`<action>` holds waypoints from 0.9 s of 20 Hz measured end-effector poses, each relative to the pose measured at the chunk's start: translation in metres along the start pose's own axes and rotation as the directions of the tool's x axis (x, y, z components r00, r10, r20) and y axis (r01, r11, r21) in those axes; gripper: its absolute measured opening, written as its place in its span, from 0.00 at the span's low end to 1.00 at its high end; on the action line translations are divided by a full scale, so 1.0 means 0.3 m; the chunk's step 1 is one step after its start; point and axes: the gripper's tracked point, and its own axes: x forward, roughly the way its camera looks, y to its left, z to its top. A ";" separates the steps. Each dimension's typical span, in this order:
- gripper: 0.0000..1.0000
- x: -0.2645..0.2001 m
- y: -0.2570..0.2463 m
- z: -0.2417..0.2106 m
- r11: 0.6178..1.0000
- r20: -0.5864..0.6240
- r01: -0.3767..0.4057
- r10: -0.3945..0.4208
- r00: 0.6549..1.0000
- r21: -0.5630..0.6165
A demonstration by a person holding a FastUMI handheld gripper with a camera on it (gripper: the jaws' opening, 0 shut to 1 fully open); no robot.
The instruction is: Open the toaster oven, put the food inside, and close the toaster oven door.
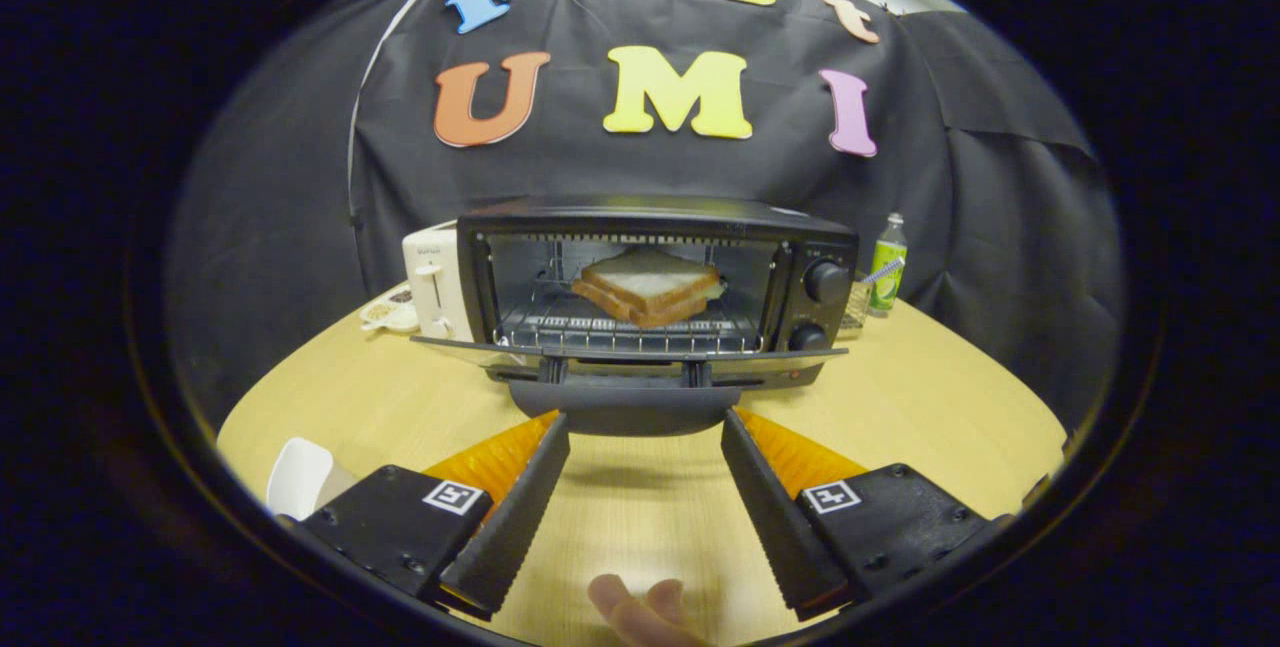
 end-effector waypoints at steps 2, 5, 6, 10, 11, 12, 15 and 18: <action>1.00 0.002 -0.001 0.038 1.000 0.011 -0.010 0.010 1.000 0.008; 1.00 0.016 -0.013 0.092 1.000 0.014 -0.012 0.011 1.000 0.029; 1.00 0.011 -0.022 0.109 0.999 0.020 -0.009 0.009 1.000 0.038; 1.00 -0.096 -0.056 0.209 0.999 0.098 -0.010 0.006 0.995 0.039; 1.00 -0.139 -0.066 0.230 0.999 0.113 -0.006 0.002 0.994 0.032; 1.00 -0.189 -0.065 0.255 1.000 0.135 -0.015 0.011 0.991 0.027; 1.00 -0.374 -0.102 0.336 0.999 0.208 -0.012 0.003 0.978 0.044; 1.00 -0.572 -0.164 0.434 0.997 0.291 0.016 -0.036 0.956 0.073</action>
